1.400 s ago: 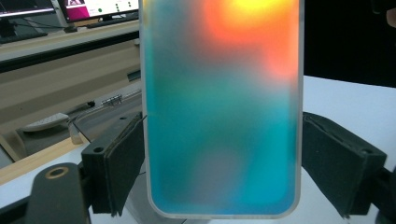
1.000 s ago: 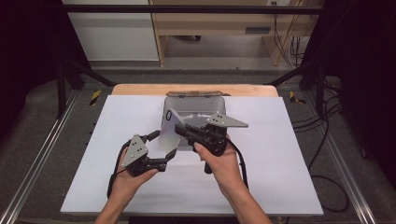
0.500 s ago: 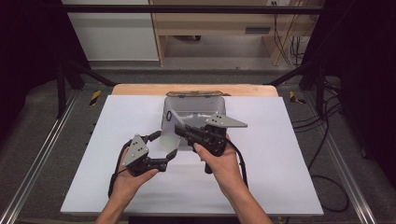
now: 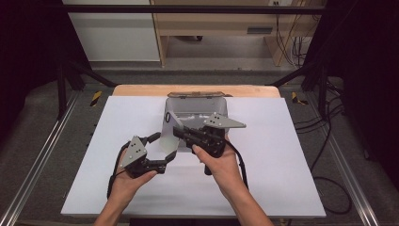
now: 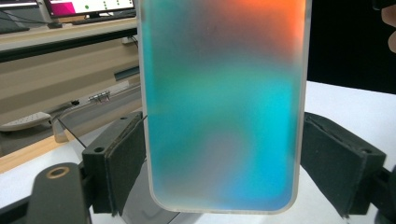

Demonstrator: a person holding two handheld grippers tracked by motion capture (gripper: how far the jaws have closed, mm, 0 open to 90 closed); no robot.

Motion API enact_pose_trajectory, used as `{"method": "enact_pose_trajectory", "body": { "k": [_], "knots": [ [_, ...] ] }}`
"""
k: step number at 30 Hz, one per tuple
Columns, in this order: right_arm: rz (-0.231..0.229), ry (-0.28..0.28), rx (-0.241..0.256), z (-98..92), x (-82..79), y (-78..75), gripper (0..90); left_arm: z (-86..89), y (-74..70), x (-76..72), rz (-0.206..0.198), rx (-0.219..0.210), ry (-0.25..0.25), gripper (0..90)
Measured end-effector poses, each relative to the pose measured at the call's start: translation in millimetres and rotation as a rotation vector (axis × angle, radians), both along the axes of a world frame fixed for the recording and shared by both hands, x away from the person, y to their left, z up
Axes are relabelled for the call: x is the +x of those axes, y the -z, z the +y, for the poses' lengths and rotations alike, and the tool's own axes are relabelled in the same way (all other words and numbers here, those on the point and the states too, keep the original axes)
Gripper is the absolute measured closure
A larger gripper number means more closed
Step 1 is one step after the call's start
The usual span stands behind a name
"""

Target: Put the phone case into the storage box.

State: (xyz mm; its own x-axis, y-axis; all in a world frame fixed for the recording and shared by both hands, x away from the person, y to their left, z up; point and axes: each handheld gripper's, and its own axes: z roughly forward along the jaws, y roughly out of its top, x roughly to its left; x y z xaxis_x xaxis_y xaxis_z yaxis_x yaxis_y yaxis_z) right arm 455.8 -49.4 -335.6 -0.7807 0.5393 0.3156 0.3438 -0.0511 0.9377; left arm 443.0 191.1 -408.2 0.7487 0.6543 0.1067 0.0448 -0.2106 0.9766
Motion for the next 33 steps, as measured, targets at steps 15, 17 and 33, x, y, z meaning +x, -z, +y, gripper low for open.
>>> {"method": "enact_pose_trajectory", "body": {
  "k": [15, 17, 33],
  "knots": [
    [-0.006, 0.005, -0.047, 0.7, 0.0, -3.7, 81.4, -0.5, 0.0, -7.5, -0.045, -0.003, 0.012, 43.2],
    [-0.002, 0.01, -0.042, 1.4, -0.4, -5.6, 81.4, 0.1, -1.0, -8.4, -0.047, -0.014, 0.004, 41.7],
    [0.017, 0.067, -0.023, 1.5, 3.2, -17.4, 81.5, -10.5, -9.9, -22.7, -0.132, 0.015, -0.112, 11.0]
  ]
}}
